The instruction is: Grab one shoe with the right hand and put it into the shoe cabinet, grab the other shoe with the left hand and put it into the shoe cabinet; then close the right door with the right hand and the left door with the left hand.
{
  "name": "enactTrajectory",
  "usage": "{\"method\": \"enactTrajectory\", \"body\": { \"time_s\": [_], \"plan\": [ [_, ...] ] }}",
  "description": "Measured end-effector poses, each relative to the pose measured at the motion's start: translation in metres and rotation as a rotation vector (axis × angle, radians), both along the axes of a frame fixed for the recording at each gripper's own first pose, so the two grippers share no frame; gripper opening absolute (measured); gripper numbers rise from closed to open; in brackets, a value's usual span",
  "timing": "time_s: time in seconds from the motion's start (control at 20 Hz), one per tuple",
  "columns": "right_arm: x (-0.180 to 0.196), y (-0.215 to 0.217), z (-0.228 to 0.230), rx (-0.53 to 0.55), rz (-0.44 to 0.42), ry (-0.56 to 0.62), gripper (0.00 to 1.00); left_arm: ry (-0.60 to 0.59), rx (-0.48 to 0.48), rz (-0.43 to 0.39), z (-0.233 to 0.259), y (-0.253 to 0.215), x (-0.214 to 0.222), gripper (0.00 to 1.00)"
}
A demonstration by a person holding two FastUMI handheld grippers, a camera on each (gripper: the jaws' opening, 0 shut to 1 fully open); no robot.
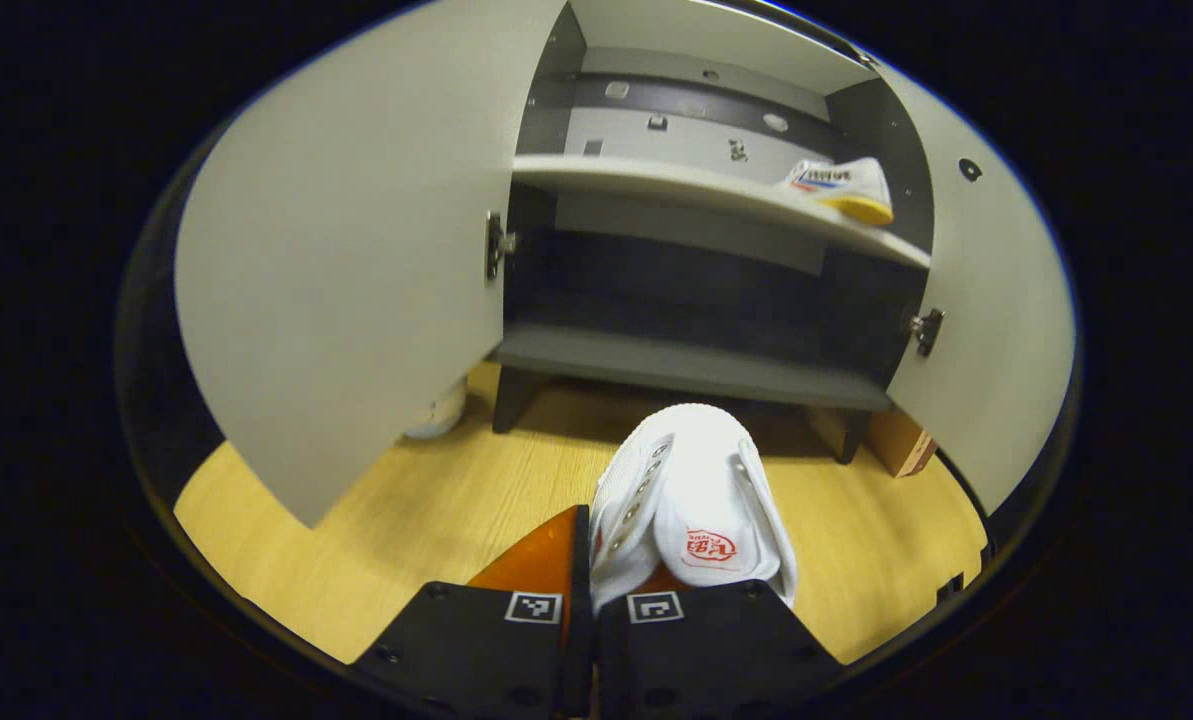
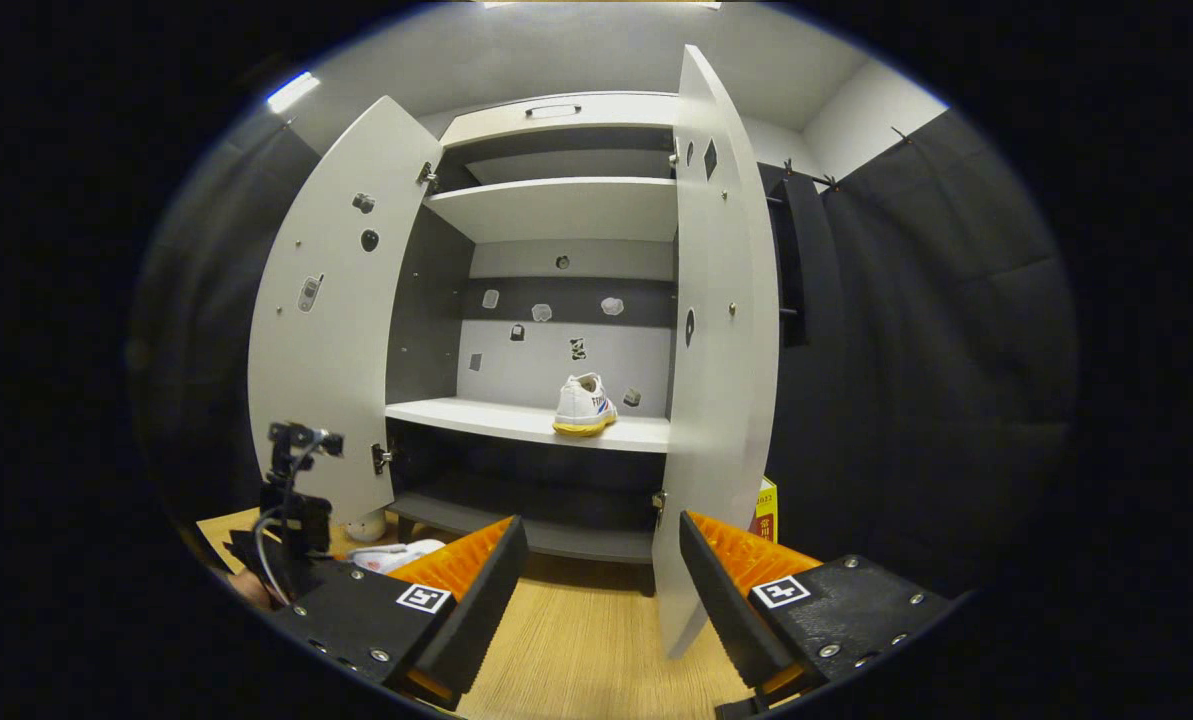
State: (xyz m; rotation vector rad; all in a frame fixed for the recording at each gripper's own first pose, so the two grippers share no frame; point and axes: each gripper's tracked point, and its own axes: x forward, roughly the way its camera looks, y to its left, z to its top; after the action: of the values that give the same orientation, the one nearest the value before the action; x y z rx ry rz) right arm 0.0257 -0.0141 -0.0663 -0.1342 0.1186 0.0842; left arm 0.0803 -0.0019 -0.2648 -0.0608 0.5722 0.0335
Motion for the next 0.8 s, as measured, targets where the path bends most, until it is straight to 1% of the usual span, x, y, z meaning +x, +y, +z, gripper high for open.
{"method": "enactTrajectory", "body": {
  "time_s": [0.05, 0.1, 0.2, 0.3, 0.35, 0.4, 0.45, 0.5, 0.55, 0.6, 0.7, 0.8],
  "plan": [
    [0.001, 0.000, -0.001, 0.004, 0.001, -0.001, 0.94, -0.046, 0.005, 0.012, 0.029, 0.001, 0.005, 0.10],
    [0.001, 0.001, -0.002, 0.009, 0.002, 0.000, 0.94, -0.089, -0.013, 0.033, 0.059, 0.002, 0.012, 0.10],
    [0.000, 0.003, -0.001, 0.020, 0.009, -0.001, 0.94, -0.170, -0.073, 0.065, 0.116, 0.006, 0.041, 0.10],
    [-0.001, 0.002, 0.000, 0.024, 0.009, -0.007, 0.94, -0.213, -0.177, 0.046, 0.156, 0.002, 0.081, 0.10],
    [-0.002, 0.002, -0.002, 0.028, 0.012, -0.005, 0.94, -0.223, -0.207, 0.045, 0.167, 0.005, 0.100, 0.10],
    [-0.003, 0.002, -0.001, 0.031, 0.013, -0.004, 0.94, -0.234, -0.206, 0.046, 0.179, 0.007, 0.125, 0.10],
    [-0.004, 0.001, 0.000, 0.029, 0.009, -0.008, 0.94, -0.251, -0.182, 0.037, 0.191, -0.010, 0.130, 0.10],
    [-0.005, -0.001, 0.003, 0.030, 0.002, -0.013, 0.94, -0.265, -0.136, 0.034, 0.202, 0.004, 0.167, 0.10],
    [-0.006, -0.002, 0.006, 0.031, -0.001, -0.020, 0.94, -0.278, -0.081, 0.032, 0.210, 0.004, 0.198, 0.10],
    [-0.006, -0.004, 0.009, 0.032, -0.010, -0.027, 0.94, -0.276, -0.035, 0.033, 0.207, 0.001, 0.219, 0.10],
    [-0.006, -0.005, 0.017, 0.039, -0.020, -0.040, 0.94, -0.226, 0.003, 0.007, 0.195, -0.016, 0.261, 0.10],
    [-0.008, -0.012, 0.017, 0.035, -0.035, -0.038, 0.94, -0.174, 0.080, -0.007, 0.183, -0.034, 0.284, 0.10]
  ]
}}
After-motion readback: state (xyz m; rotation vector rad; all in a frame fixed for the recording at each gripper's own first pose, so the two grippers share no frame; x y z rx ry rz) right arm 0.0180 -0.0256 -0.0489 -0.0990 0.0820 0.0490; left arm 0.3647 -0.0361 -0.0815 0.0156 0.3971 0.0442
